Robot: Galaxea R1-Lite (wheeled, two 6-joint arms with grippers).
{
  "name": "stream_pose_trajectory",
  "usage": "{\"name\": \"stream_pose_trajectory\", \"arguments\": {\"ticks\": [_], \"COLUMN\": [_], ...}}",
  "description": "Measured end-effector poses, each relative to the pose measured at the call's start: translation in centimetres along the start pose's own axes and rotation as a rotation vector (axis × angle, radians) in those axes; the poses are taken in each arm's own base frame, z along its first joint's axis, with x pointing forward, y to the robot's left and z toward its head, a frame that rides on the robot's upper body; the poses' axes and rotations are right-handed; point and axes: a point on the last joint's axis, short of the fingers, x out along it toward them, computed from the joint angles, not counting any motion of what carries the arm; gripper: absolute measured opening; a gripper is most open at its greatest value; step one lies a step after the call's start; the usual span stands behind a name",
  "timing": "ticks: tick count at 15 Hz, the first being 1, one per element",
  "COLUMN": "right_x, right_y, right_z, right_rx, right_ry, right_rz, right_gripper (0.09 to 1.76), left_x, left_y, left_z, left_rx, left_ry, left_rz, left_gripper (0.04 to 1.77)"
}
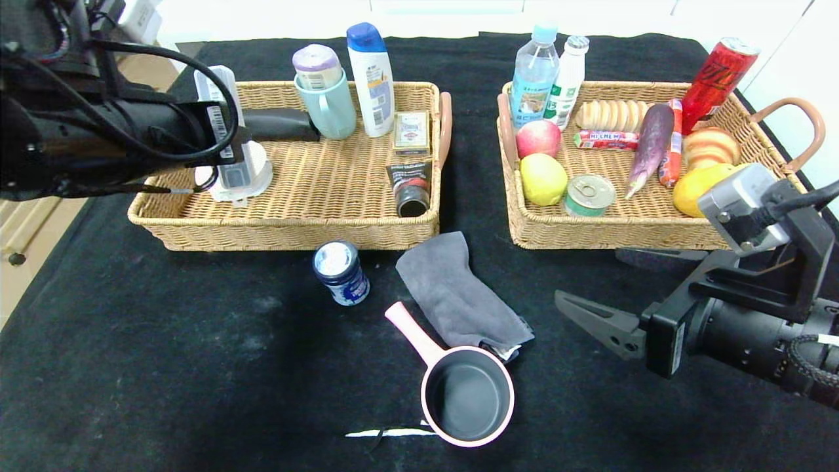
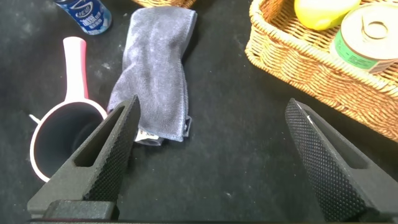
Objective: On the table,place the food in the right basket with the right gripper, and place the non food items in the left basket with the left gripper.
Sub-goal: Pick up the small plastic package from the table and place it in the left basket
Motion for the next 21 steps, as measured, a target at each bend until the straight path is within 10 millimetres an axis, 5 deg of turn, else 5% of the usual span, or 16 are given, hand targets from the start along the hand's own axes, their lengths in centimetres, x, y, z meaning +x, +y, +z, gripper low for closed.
{"name": "stream_pose_trajectory", "arguments": {"ticks": [4, 8, 14, 21], "right_x": [-0.4, -0.5, -0.3, -0.2], "right_y": [-0.2, -0.3, -0.4, -0.4], "right_z": [0.3, 0.3, 0.2, 0.2], "right_rx": [-0.003, -0.003, -0.003, -0.003], "right_ry": [-0.014, -0.017, -0.011, -0.008], "right_rz": [-0.012, -0.017, -0.022, -0.021], "right_gripper": [1.70, 1.70, 1.71, 1.71], "left_x": [4.4, 6.1, 6.3, 4.1], "left_y": [-0.7, -1.0, -1.0, -1.2], "left_z": [-0.5, -1.5, -1.6, -1.7], "left_rx": [0.004, 0.013, 0.016, 0.017], "left_ry": [-0.050, -0.023, -0.018, -0.010], "left_rz": [-0.001, 0.005, 0.008, -0.016], "left_gripper": [0.66, 0.66, 1.23, 1.51]}}
